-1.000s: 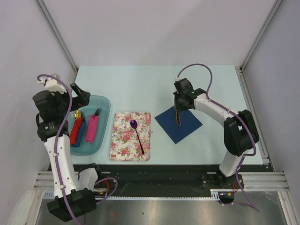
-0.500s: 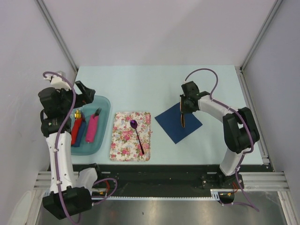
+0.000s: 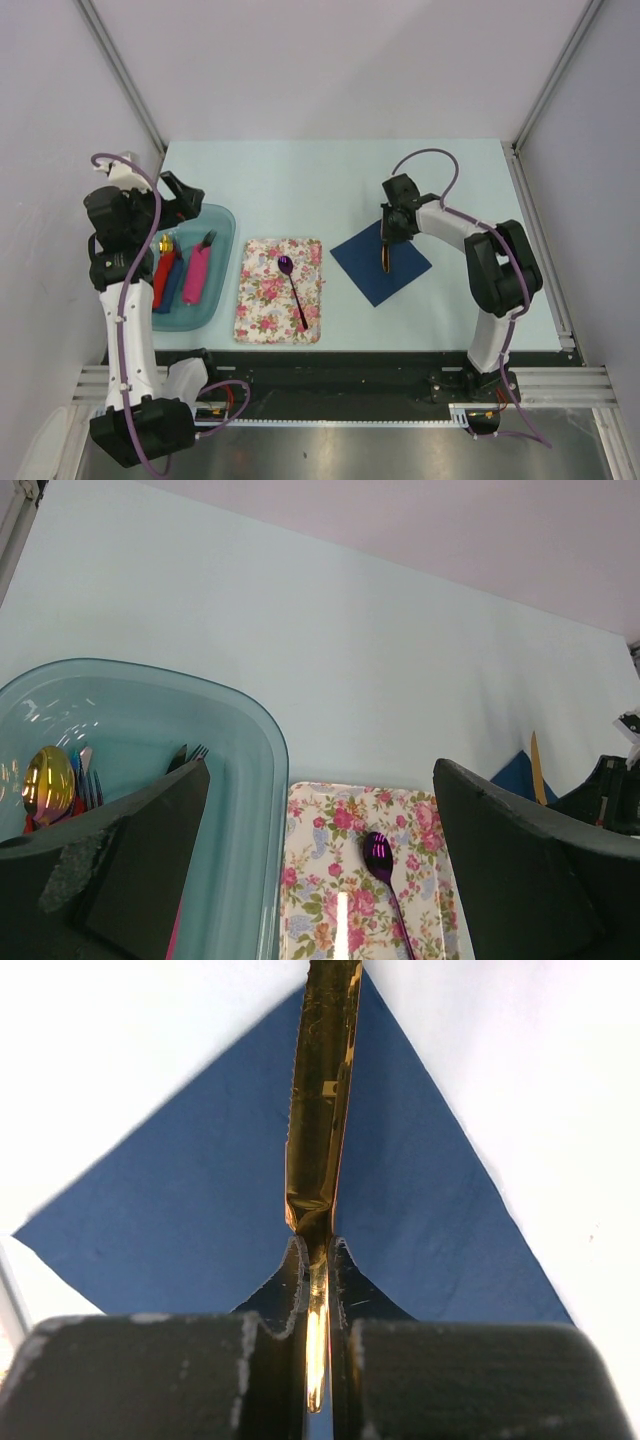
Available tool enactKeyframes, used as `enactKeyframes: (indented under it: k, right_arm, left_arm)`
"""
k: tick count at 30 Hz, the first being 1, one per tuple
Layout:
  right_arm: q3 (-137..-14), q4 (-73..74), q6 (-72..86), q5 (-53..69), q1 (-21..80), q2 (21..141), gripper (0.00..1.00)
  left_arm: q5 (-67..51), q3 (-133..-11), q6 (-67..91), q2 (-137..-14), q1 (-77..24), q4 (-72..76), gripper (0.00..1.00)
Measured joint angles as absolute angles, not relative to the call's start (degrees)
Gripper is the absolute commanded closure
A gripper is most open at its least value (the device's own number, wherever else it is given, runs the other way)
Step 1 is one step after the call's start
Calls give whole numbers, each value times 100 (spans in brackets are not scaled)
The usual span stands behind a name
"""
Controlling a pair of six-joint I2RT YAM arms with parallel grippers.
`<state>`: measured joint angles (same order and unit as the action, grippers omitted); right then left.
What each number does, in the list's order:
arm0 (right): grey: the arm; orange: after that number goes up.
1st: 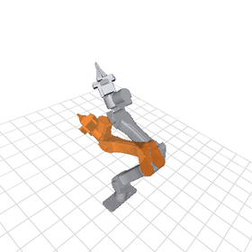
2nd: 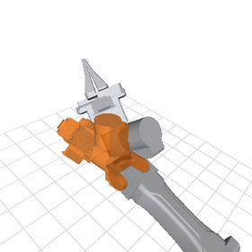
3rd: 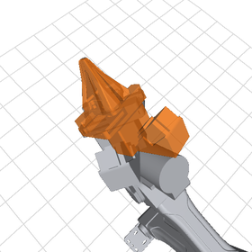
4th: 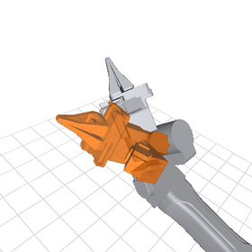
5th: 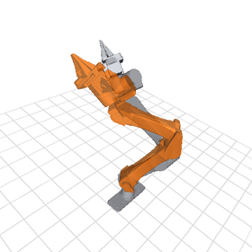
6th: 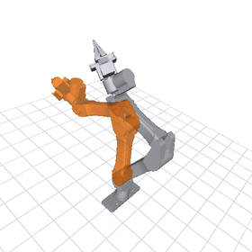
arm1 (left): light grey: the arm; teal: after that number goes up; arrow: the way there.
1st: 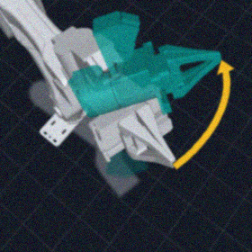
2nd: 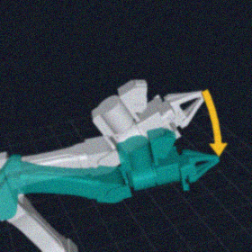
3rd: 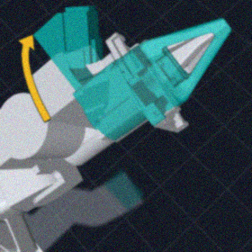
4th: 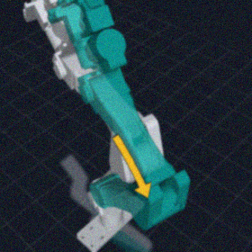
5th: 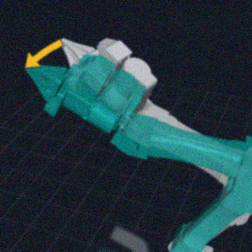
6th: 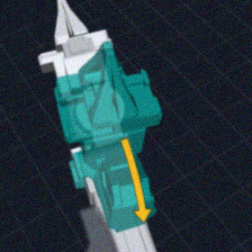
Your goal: Place the utensils on the paper napkin and roll it up
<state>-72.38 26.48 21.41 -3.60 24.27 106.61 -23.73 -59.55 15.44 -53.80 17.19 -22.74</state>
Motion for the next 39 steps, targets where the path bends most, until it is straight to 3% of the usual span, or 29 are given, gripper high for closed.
enactKeyframes:
  k: [39]
  right_arm:
    - [-7682, 2891, 2552, -355, 2648, 11225, 100]
  left_arm:
    - [-2268, -5784, 1653, -5406, 1710, -2154, 0]
